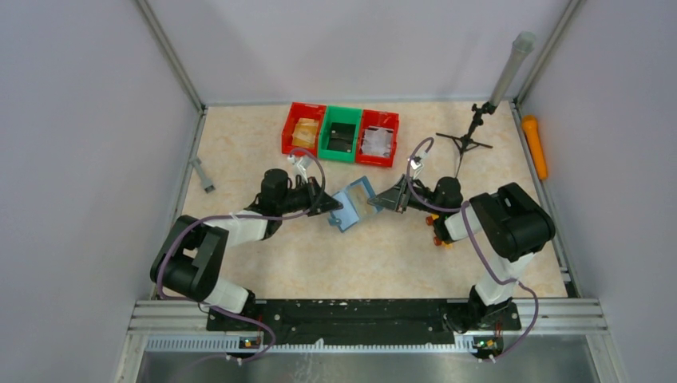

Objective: Take the credit cards out of the card holder
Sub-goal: Remove the credit card from the card holder.

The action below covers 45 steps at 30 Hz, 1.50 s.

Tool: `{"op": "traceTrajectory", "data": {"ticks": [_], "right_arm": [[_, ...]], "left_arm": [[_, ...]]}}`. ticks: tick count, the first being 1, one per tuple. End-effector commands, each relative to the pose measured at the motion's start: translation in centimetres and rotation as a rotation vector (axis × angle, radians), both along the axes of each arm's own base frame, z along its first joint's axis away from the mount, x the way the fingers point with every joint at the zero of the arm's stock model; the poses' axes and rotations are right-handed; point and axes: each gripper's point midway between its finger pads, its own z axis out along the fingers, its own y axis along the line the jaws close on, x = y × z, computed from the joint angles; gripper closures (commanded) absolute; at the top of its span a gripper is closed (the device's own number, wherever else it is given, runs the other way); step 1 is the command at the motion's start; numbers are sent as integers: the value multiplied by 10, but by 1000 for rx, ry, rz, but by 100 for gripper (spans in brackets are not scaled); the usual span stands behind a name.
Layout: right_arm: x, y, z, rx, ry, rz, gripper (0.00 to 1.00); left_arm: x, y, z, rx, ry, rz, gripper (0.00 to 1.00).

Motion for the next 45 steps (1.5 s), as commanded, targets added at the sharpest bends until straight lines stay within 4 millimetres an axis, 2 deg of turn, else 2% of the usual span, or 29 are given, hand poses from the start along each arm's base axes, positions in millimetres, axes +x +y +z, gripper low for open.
{"op": "traceTrajectory", "data": {"ticks": [1, 5, 10, 11, 14, 18, 22, 33, 37, 45], "right_arm": [[-3, 7, 20, 32, -113, 42, 77], [-5, 8, 21, 36, -119, 53, 74], [-5, 9, 21, 33, -118, 58, 75], [-5, 9, 21, 33, -118, 58, 76], [-4, 9, 20, 30, -115, 57, 89], [-5, 10, 19, 31, -116, 61, 89], [-4, 10, 19, 28, -115, 62, 98], [-11, 19, 17, 4, -137, 106, 97], [-14, 23, 18, 0, -150, 125, 93], [-11, 27, 6, -57, -130, 123, 100]], "left_arm": [[4, -1, 18, -35, -81, 0, 100], [5, -1, 18, -35, -78, -1, 100], [4, -1, 18, -38, -78, -7, 100], [4, -1, 18, -38, -77, -6, 100], [4, -2, 19, -41, -78, -8, 100], [4, -2, 19, -44, -77, -12, 100], [3, -2, 20, -47, -79, -13, 100], [3, -3, 20, -50, -77, -18, 100], [3, -3, 20, -49, -77, -19, 100], [2, -3, 21, -54, -79, -24, 100]]}}
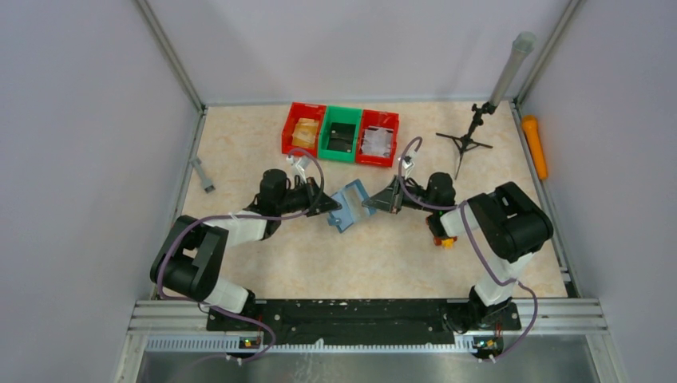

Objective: Take the credit cards out of the card holder
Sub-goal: Remove the credit card from the card holder.

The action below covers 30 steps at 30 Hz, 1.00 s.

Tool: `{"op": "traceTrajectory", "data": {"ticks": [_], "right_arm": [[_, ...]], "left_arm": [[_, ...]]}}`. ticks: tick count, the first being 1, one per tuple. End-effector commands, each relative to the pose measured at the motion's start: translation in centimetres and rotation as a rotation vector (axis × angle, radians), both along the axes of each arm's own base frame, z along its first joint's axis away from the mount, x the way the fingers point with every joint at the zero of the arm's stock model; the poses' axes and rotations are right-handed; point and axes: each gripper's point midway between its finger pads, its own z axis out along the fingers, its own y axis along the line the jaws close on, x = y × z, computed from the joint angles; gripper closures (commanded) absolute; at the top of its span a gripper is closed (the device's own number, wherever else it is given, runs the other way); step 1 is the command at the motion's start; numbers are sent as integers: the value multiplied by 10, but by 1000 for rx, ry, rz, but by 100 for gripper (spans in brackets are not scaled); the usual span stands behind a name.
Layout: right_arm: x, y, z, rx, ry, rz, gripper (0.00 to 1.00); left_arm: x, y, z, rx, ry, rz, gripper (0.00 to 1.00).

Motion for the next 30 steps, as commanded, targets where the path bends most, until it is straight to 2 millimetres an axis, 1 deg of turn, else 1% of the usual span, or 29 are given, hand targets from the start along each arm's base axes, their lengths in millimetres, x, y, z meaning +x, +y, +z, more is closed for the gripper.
{"op": "traceTrajectory", "data": {"ticks": [1, 5, 9, 12, 18, 21, 24, 27, 30], "right_arm": [[-7, 13, 12, 0, -75, 62, 100], [-9, 15, 12, 0, -75, 75, 100], [-15, 23, 10, -1, -69, 122, 100], [-16, 25, 7, -6, -64, 130, 100], [-14, 26, 6, -20, -68, 123, 100], [-7, 24, -4, -71, -55, 83, 100], [2, 18, -19, -163, -29, 20, 90], [10, 11, -24, -217, -48, -35, 88], [14, 6, -25, -256, -68, -73, 69]], "left_arm": [[3, -5, 21, -50, -85, -23, 100], [3, -6, 21, -52, -81, -27, 100], [3, -7, 21, -56, -80, -30, 100], [3, -6, 21, -57, -82, -30, 100], [3, -7, 22, -59, -81, -32, 100], [2, -6, 22, -60, -84, -33, 100], [2, -6, 22, -57, -81, -30, 100], [4, -6, 19, -41, -71, -24, 100], [5, -6, 14, -33, -53, -27, 100]]}}
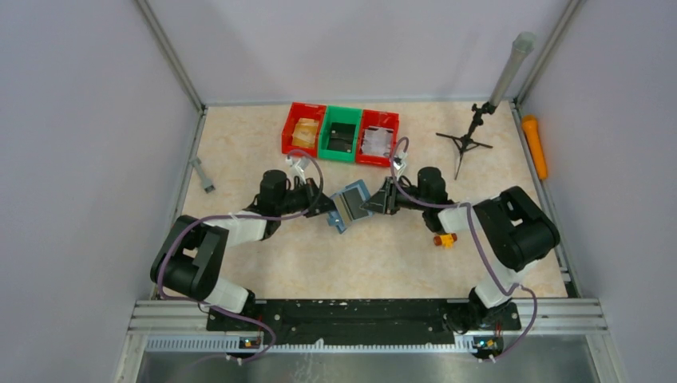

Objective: Take the credit cards out of the card holder
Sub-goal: Remove the credit card from the card holder.

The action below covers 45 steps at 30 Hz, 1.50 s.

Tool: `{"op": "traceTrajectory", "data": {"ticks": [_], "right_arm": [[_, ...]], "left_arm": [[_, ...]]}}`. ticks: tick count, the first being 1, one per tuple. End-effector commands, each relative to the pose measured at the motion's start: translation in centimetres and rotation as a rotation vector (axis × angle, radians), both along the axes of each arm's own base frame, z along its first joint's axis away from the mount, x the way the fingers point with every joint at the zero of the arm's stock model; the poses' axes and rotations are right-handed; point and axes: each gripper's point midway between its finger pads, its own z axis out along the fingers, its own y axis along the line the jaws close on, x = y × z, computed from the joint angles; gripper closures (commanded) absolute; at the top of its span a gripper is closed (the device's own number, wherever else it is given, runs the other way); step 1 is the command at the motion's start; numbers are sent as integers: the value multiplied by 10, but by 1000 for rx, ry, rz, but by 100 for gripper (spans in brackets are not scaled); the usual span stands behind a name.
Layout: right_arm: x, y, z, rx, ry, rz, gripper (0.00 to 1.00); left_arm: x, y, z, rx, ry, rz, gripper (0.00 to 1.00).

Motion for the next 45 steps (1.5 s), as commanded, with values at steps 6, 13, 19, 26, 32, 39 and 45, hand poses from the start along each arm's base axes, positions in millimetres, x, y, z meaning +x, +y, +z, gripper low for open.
{"op": "traceTrajectory", "data": {"ticks": [6, 13, 19, 26, 32, 39, 45], "right_arm": [[8, -3, 0, -94, -85, -41, 50], [10, -7, 4, -98, -103, -73, 90], [16, -20, 15, -70, -120, -140, 100], [14, -22, 23, -6, -115, -132, 100], [14, -26, 26, 17, -114, -146, 100], [14, -34, 39, 81, -141, -165, 100], [11, -41, 52, 150, -163, -178, 100]], "left_arm": [[2, -14, 19, -70, -60, -82, 100], [2, -13, 18, -61, -62, -72, 100], [10, -4, 8, 6, -44, -14, 100], [11, 4, 13, -44, -49, 11, 88], [9, 14, 29, -109, -111, 37, 81], [4, 13, 40, -170, -138, 16, 66], [2, 13, 43, -180, -149, 16, 50]]}}
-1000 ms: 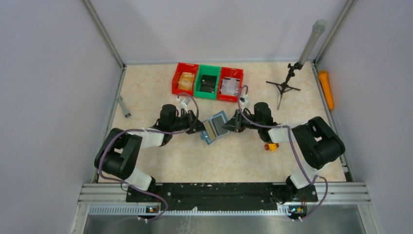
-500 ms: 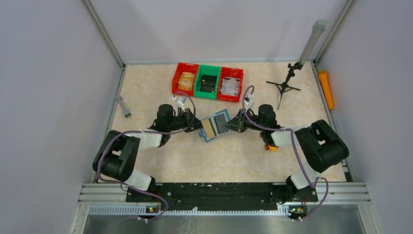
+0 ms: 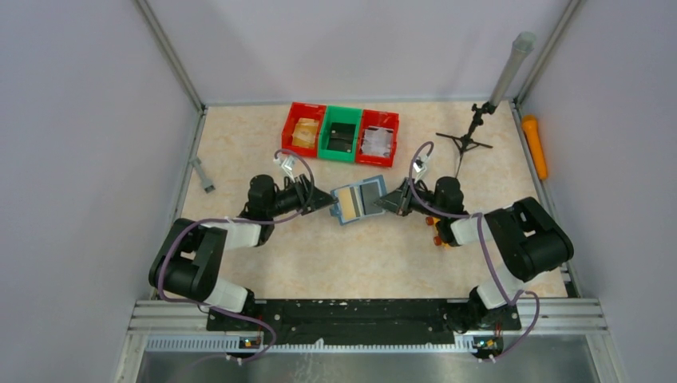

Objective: Take the credit cards out of the card holder
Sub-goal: Remove the credit card from the card holder.

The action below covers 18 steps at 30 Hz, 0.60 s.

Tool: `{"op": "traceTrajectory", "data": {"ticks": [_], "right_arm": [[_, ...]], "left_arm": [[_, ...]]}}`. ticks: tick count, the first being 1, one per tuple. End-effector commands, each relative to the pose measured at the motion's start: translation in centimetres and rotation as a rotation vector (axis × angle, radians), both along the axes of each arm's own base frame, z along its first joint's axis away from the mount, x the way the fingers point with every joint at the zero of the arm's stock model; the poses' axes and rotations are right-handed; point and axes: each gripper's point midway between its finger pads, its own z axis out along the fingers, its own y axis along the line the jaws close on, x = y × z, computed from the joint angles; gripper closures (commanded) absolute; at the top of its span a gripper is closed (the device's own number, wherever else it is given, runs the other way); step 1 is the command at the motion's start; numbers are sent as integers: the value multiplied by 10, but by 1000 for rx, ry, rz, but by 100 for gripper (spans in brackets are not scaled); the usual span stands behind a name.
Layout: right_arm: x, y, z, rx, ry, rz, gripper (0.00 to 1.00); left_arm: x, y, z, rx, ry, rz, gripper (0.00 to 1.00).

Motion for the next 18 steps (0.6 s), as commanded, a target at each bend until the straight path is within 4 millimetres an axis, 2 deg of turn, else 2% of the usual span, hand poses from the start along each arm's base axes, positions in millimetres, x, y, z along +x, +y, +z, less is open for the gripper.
{"op": "traceTrajectory", "data": {"ticks": [1, 3, 8, 12, 18], "right_arm": [[3, -3, 45, 110, -149, -4, 100], [2, -3, 48, 124, -156, 1, 100], [0, -2, 51, 143, -159, 14, 100], [-2, 1, 53, 153, -156, 35, 100], [-4, 3, 51, 167, -143, 61, 100]], "left_arm": [[-3, -1, 19, -41, -86, -16, 47], [-4, -2, 20, -52, -85, -28, 44], [-6, -10, 16, -120, -43, -83, 44], [-10, -15, 25, -194, -60, -131, 42], [-8, -16, 22, -178, -52, -131, 45]]}}
